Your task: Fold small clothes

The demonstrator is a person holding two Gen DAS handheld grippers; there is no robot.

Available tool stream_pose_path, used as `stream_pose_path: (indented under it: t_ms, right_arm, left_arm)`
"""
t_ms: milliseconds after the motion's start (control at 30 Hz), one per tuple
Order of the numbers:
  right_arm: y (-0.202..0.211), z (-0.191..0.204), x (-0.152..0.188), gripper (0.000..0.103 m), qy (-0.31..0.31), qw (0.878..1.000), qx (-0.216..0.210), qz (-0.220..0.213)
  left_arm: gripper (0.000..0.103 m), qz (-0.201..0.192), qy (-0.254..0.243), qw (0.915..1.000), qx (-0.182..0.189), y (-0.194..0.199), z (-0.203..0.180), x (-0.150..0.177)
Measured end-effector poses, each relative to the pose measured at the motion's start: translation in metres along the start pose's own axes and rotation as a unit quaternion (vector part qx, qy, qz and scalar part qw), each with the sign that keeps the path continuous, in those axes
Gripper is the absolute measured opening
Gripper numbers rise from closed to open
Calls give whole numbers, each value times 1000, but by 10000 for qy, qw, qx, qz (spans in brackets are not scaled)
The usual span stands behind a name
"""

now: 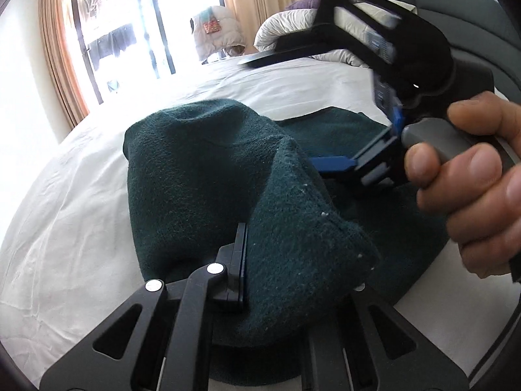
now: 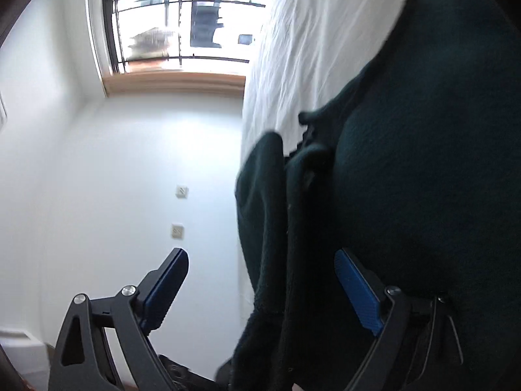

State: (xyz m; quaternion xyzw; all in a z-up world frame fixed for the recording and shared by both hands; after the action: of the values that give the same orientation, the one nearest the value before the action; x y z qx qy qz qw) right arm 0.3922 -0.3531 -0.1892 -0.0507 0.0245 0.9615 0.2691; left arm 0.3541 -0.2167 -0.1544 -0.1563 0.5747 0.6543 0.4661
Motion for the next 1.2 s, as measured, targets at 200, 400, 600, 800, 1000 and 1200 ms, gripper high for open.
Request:
stream_pose_path:
  t_ms: [200, 400, 600, 800, 1000, 1200]
  right_arm:
    - [-19, 10, -20, 75, 366, 9969, 695, 85]
    - [-32, 33, -24, 18, 1586, 9689, 1849, 441]
    - [-9, 49, -43, 15, 2102, 9534, 2149, 268]
    - [43, 59, -58, 15, 2465, 9441, 2181, 196]
    - [73, 29, -65, 15, 2202, 9418, 2540, -5]
    - [82, 14, -66, 15, 1973, 9438, 2644, -181]
  left_arm:
    - [7, -89, -357, 9993, -60, 4, -14, 4]
    - [7, -133, -643, 9978, -102, 2, -26, 3]
    - [7, -434, -1033, 9937, -60, 20, -55, -11]
    - [7, -774, -1558, 9846, 149, 29, -107, -28]
    - [7, -747, -2016, 9758, 394, 23, -155, -25]
    - [7, -609, -2226, 9718, 477, 18, -174, -24]
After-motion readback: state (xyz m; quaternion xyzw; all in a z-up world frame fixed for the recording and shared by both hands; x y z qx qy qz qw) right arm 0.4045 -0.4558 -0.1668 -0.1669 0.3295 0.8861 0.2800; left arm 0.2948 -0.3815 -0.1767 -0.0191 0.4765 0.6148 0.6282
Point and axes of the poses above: each gripper's, at about its wrist camera, not at the fingertips, and y roughly against the way its jaws point, z to its left, x to its underside, the point moved 2 cm from there along -y, roughly the way its jaws point, and after that the axes turned 12 degrees about -x, right-handed, at the moved point
